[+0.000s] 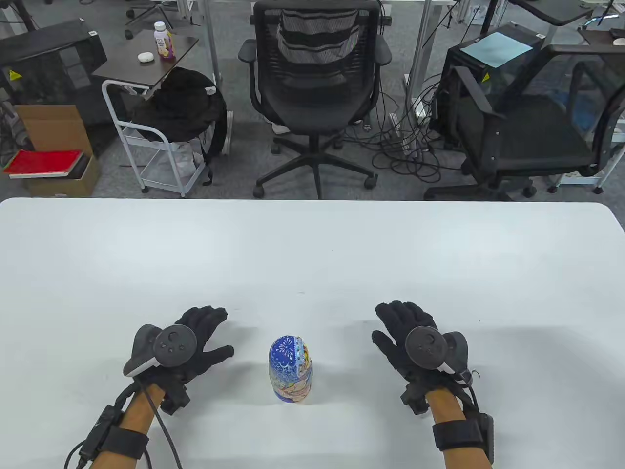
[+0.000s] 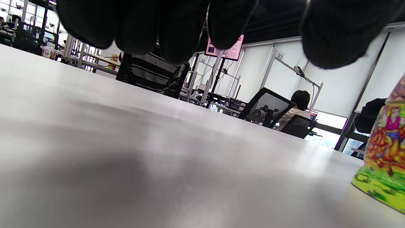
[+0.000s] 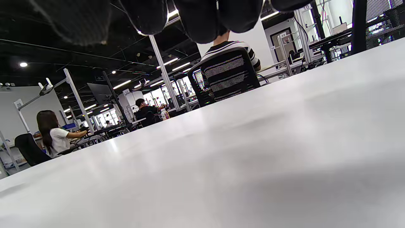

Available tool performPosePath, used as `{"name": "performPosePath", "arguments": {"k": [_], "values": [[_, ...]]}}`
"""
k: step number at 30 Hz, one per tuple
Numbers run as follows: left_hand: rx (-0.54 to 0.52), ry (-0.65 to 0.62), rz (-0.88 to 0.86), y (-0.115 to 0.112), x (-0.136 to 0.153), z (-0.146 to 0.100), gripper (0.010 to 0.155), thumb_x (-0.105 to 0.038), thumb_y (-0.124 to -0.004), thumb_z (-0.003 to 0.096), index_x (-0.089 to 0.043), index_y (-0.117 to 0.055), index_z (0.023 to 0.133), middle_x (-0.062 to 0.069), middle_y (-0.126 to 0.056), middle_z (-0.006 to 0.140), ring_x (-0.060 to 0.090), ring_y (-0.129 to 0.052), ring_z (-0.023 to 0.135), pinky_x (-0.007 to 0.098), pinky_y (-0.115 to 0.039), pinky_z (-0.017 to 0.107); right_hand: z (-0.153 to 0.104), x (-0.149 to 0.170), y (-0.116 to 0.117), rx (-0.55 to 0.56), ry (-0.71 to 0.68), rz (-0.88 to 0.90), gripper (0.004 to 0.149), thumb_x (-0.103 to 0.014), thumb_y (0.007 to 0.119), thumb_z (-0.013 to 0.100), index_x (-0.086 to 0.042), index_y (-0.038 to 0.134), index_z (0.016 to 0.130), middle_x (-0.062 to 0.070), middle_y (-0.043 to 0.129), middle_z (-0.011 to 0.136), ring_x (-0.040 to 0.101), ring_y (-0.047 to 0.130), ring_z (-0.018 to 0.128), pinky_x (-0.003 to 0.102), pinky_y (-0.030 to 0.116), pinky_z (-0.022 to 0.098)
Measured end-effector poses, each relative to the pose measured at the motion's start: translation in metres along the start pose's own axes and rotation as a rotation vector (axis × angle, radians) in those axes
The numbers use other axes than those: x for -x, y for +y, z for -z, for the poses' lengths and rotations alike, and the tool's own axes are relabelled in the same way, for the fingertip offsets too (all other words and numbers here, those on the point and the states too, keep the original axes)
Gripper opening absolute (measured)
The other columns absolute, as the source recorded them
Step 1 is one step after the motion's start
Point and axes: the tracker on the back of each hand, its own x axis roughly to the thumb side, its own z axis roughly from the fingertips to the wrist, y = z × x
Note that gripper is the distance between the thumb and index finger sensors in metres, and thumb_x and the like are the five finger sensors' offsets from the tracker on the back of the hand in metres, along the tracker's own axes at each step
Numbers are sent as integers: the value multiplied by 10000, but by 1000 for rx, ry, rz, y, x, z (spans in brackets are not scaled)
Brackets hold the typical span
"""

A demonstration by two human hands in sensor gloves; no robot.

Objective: Separate nested Russian dolls into individual dolls

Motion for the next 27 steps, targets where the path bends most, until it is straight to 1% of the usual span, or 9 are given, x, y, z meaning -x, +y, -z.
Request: {"name": "performPosePath", "arguments": {"k": [3,10,12,14,17,21,23,25,27], "values": [[24,10,-18,-2,0,0,824,-690,-696,514,-219,-446,1142,198,-578,1143,535,-616,1014,656,-631,684,0,0,1,-1,-1,3,653,-556,706,527,-329,505,1106,208,583,1144,476,535,1043,682,451,731],[-24,-11,-55,6,-6,-4,838,-698,-696,509,-216,-439,1144,204,-572,1144,537,-610,1015,657,-628,684,0,-1,1,-11,-8,0,671,-562,715,520,-329,498,1111,205,584,1145,477,539,1041,682,453,731],[-30,-36,-94,9,-12,-4,886,-736,-687,485,-208,-428,1148,205,-562,1149,543,-606,1014,659,-627,683,1,-3,3,-24,-11,4,675,-566,717,517,-331,498,1110,203,582,1147,474,539,1044,683,449,733],[-43,-79,-191,13,-23,-5,978,-787,-693,431,-199,-403,1157,215,-538,1157,553,-589,1018,663,-622,684,1,-4,4,-36,-15,5,675,-568,717,517,-337,493,1111,204,581,1149,474,532,1047,685,446,733],[-70,-142,-284,16,-47,-3,1026,-796,-712,401,-191,-380,1161,221,-511,1166,564,-567,1023,673,-608,686,1,-6,4,-42,-22,2,679,-570,718,514,-335,495,1110,201,582,1149,471,537,1047,683,448,734],[-70,-217,-305,17,-78,-2,1031,-788,-720,401,-191,-366,1163,221,-495,1171,562,-562,1027,669,-609,690,1,-9,5,-61,-30,9,681,-571,719,513,-341,491,1113,198,581,1152,470,536,1050,682,448,736],[-65,-237,-287,15,-89,-2,1035,-782,-725,405,-188,-349,1164,222,-493,1170,563,-563,1026,668,-609,690,1,-11,7,-80,-43,20,684,-572,720,512,-337,493,1112,199,588,1149,471,547,1045,677,463,734],[-68,-243,-275,12,-96,-1,1066,-782,-729,403,-180,-287,1165,230,-457,1177,569,-554,1027,668,-608,693,1,-14,11,-107,-56,40,687,-573,725,509,-330,499,1111,201,597,1144,472,550,1044,677,467,732],[-73,-248,-298,7,-102,2,1104,-774,-745,403,-164,-224,1162,232,-438,1176,568,-554,1026,661,-615,692,1,-21,17,-163,-75,45,696,-574,730,505,-331,494,1113,203,604,1142,472,551,1045,680,463,732]]}}
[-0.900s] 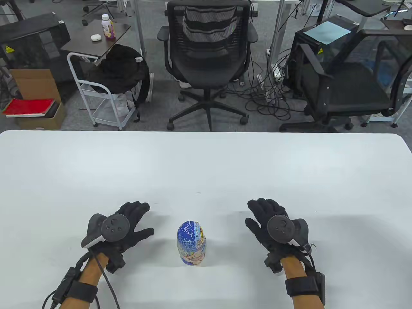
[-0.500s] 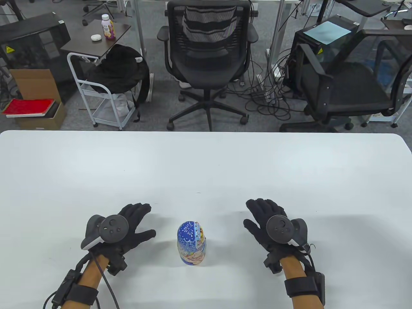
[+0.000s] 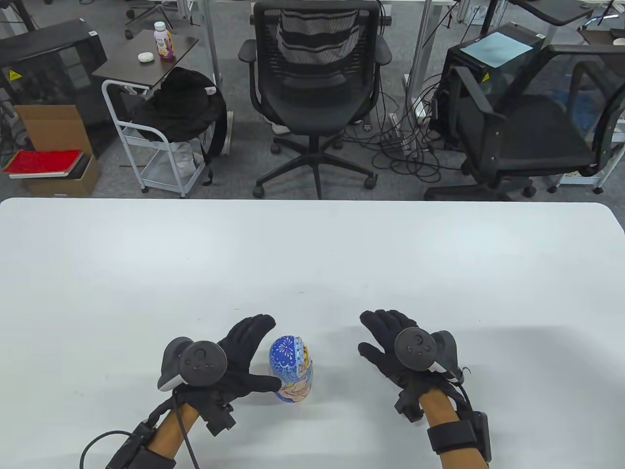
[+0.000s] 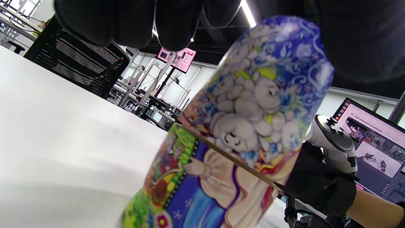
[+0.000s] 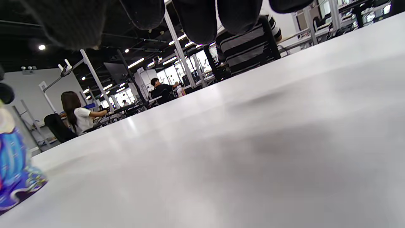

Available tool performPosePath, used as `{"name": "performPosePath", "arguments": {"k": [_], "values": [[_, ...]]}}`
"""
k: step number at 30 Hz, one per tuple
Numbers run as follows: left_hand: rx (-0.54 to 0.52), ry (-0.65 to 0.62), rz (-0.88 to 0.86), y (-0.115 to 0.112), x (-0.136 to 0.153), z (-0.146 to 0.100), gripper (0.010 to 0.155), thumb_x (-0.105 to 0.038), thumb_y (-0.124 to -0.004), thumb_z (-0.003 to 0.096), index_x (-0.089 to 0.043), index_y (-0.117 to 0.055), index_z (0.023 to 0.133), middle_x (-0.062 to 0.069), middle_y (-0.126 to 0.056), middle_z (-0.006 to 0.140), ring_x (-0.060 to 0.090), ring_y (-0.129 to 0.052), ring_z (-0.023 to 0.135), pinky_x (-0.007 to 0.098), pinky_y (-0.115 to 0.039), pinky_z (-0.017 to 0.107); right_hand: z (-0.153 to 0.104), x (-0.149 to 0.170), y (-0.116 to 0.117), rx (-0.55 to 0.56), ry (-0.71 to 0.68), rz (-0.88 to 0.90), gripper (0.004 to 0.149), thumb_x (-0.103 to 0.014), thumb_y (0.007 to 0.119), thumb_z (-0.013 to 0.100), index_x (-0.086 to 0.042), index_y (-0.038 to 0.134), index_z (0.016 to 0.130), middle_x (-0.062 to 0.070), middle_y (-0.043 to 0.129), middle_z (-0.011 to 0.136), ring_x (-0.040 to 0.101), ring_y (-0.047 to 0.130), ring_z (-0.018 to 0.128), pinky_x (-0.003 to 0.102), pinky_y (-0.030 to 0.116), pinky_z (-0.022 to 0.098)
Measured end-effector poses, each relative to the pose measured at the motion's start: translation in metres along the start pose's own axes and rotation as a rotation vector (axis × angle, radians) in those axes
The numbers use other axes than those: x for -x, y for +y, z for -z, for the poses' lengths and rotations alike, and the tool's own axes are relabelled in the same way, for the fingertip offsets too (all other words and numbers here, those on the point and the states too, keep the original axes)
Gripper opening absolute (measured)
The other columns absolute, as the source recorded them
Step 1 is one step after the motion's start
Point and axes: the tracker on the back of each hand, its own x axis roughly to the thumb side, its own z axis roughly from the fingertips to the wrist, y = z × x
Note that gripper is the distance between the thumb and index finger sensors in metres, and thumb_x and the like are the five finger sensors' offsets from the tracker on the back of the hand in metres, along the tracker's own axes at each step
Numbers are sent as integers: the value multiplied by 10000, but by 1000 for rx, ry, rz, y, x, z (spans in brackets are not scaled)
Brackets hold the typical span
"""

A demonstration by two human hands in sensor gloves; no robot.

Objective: Separate nested Russian dolls into individual dolls

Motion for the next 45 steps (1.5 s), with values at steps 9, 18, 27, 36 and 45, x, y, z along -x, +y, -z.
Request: {"name": "performPosePath", "arguments": {"k": [9,18,27,36,45], "values": [[-48,30,-158,-27,-6,17,1034,-630,-899,433,-120,-330,1129,205,-622,1087,481,-754,953,576,-734,657,6,-50,33,-317,-88,85,938,-637,802,418,-264,349,1149,210,510,1190,505,422,1089,706,385,745],[-143,-7,-193,-17,-12,11,1025,-670,-907,425,-73,-418,1099,217,-704,1037,454,-870,853,531,-800,612,6,-75,59,-364,-157,169,1177,-669,829,324,-204,103,1124,178,423,1208,463,435,1112,649,443,781],[-244,-96,-370,-3,-26,5,1014,-679,-906,432,-118,-398,1107,181,-681,1070,432,-848,871,524,-791,635,-2,-95,52,-196,-258,423,1173,-639,886,332,-220,101,1096,130,480,1169,359,588,1099,531,575,810],[-158,-162,-471,10,-26,5,1005,-675,-923,422,-152,-428,1124,183,-698,1074,427,-858,879,523,-797,645,-4,-104,44,-105,-364,475,1191,-667,962,211,-134,354,1086,145,756,1010,331,865,888,483,747,710],[-194,-229,-602,43,-28,-5,1010,-674,-921,427,-167,-406,1134,157,-678,1101,411,-844,910,516,-787,663,-6,-107,45,-167,-408,512,1175,-643,972,216,-161,361,1096,140,748,1034,344,849,909,489,736,712]]}}
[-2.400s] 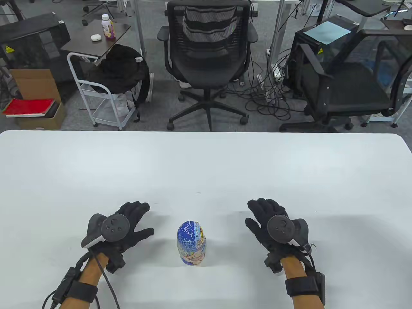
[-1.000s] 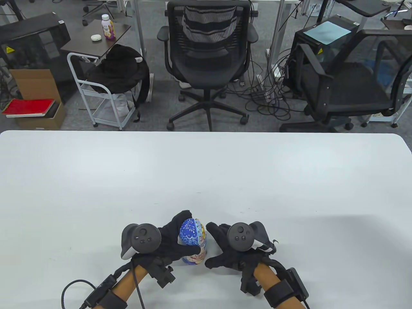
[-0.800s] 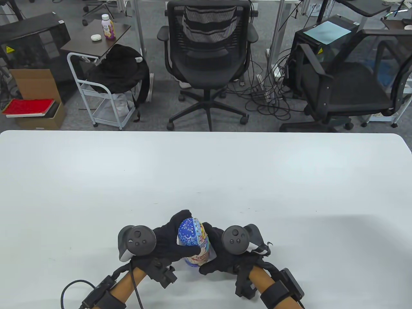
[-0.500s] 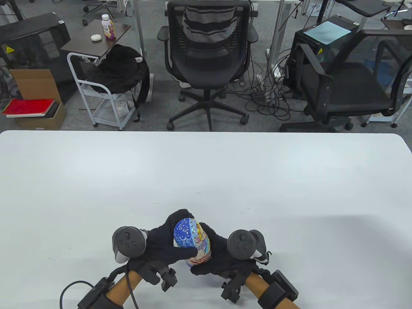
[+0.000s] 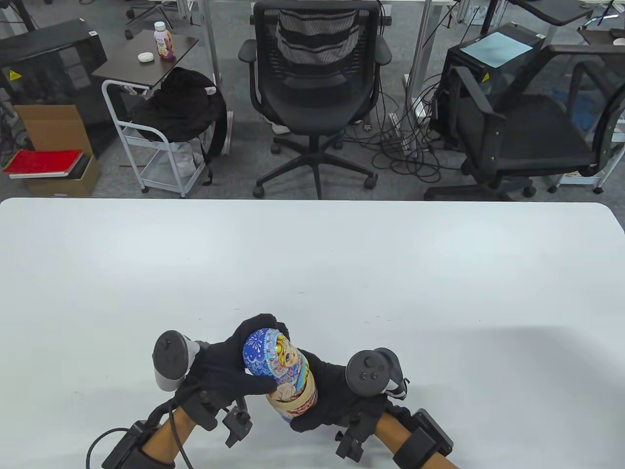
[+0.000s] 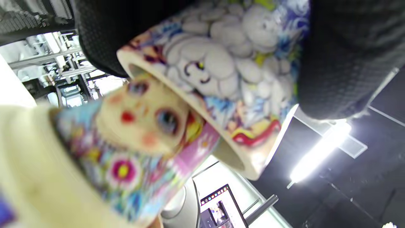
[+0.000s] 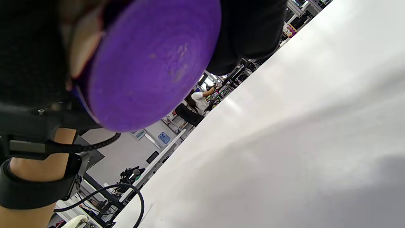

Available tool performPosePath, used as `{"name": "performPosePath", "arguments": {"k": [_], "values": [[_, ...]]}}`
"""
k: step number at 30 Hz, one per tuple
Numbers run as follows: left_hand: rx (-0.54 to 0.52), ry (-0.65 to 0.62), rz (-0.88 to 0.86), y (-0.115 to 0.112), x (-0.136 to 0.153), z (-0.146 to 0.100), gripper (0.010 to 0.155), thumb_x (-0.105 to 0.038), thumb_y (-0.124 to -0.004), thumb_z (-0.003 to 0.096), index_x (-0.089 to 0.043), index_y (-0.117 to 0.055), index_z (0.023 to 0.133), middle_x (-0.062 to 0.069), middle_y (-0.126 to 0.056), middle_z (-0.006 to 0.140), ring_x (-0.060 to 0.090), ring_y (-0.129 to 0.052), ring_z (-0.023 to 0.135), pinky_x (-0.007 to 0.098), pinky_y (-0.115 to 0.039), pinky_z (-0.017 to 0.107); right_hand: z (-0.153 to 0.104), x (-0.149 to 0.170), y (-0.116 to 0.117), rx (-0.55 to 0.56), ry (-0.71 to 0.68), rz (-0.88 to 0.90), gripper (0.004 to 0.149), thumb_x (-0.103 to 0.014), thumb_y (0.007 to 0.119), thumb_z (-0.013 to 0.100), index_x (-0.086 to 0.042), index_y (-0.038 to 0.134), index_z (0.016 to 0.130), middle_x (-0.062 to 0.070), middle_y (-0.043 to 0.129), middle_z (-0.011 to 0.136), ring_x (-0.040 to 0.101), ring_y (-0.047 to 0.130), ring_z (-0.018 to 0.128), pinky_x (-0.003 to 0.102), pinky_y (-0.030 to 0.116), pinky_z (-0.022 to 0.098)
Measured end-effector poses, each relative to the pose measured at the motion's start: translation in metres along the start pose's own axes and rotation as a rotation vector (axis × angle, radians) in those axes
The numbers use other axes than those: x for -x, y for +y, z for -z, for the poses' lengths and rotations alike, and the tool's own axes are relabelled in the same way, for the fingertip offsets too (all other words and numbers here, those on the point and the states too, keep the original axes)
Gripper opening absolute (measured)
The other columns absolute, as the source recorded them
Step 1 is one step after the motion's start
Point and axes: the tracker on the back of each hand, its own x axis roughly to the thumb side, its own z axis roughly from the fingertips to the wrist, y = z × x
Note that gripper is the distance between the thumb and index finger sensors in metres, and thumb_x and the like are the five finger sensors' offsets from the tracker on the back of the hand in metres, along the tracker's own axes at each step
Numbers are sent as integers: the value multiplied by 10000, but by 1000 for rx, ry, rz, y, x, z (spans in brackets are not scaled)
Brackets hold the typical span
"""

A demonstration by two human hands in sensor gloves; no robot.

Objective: Separate nested Russian dolls into individual dolls

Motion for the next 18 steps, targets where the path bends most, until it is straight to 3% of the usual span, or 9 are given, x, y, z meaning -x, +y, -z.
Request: {"name": "performPosePath", "arguments": {"k": [2,6,9,13,18], "values": [[-52,-21,65,12,-6,-4,1012,-674,-912,432,-169,-389,1136,146,-667,1109,410,-827,928,519,-778,669,0,1,-1,4,8,-7,1173,-630,978,220,-157,358,1096,147,743,1037,355,840,914,498,728,712],[-133,55,177,43,-7,-17,1021,-649,-919,440,-122,-393,1137,165,-650,1106,450,-760,954,570,-718,687,-3,4,-7,34,17,-61,1170,-629,973,231,-151,346,1096,147,729,1046,361,830,921,502,723,710],[-216,179,397,72,12,-34,1024,-632,-932,435,-113,-401,1139,161,-634,1114,450,-739,957,575,-708,686,-6,9,-12,68,31,-50,1157,-621,972,245,-152,343,1096,152,719,1052,369,818,927,507,716,709],[-253,369,510,98,41,-54,1026,-610,-955,423,-112,-416,1139,183,-589,1124,496,-655,948,631,-631,672,-9,12,-17,95,38,-59,1157,-624,969,248,-150,338,1095,151,712,1055,371,816,928,506,715,707],[-279,523,637,113,66,-71,1024,-582,-963,419,-112,-401,1134,209,-559,1112,451,-721,907,567,-687,663,-11,13,-20,109,43,-54,1156,-618,970,252,-151,332,1096,150,704,1061,375,810,931,509,710,709]]}}
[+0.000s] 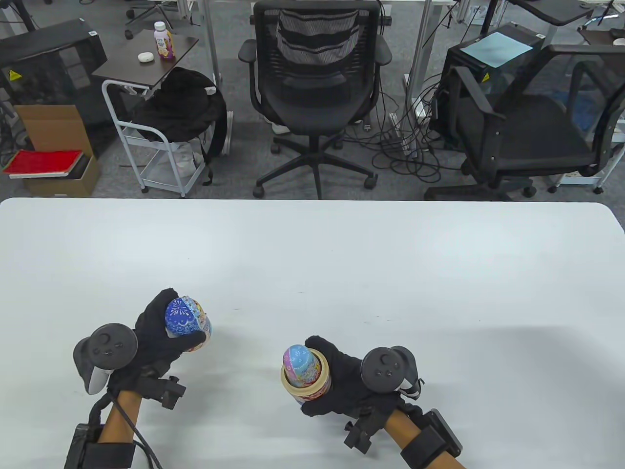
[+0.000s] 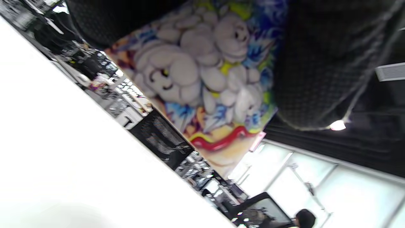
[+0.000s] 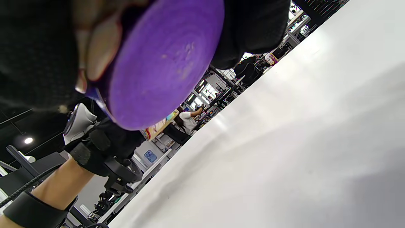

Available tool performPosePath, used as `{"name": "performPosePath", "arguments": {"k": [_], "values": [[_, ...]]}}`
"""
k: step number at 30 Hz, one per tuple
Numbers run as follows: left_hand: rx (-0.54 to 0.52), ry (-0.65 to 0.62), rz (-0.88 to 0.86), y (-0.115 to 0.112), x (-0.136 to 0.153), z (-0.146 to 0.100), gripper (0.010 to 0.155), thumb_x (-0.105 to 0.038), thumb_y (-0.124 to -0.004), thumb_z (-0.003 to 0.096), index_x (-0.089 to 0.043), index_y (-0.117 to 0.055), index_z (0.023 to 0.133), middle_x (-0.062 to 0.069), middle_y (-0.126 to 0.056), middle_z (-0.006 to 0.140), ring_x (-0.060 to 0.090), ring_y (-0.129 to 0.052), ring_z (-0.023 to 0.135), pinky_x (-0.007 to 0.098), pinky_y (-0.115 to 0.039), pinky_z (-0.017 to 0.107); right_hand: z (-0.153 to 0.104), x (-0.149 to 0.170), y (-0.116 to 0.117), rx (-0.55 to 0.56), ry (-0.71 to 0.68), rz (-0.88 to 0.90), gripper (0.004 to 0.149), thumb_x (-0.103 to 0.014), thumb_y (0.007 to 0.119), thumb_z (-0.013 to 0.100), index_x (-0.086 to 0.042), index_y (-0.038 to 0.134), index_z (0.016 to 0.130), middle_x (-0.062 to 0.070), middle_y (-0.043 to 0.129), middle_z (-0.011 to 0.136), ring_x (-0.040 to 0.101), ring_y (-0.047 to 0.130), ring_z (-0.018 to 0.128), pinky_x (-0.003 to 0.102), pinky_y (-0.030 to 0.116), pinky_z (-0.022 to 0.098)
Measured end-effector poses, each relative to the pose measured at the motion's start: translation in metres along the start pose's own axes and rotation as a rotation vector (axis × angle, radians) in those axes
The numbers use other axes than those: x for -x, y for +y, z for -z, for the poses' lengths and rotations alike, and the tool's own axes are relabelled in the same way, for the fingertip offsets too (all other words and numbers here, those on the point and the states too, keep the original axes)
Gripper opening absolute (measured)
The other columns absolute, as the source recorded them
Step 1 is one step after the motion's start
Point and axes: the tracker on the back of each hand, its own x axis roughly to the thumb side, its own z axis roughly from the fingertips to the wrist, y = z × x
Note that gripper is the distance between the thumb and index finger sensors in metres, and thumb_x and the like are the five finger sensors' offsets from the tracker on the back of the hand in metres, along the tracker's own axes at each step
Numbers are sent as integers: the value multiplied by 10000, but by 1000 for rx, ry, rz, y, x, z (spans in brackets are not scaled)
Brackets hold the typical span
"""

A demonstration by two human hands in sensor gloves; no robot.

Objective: Separate nested Russian dolls into individual dolls

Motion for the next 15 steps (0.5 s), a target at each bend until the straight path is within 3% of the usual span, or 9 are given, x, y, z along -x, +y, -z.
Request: {"name": "performPosePath", "arguments": {"k": [11,15], "values": [[167,202,188,-25,32,0,1037,-527,-999,402,-50,-406,1106,246,-599,1072,471,-821,902,522,-802,635,-1,-1,0,-6,-6,4,1151,-612,969,256,-151,331,1095,151,696,1067,380,804,935,511,707,709],[178,200,176,-26,36,-1,1043,-519,-1003,398,-63,-387,1105,238,-586,1079,469,-810,916,520,-795,646,-1,-1,0,-7,-8,6,1151,-611,969,257,-152,328,1096,151,694,1068,378,804,937,511,706,711]]}}
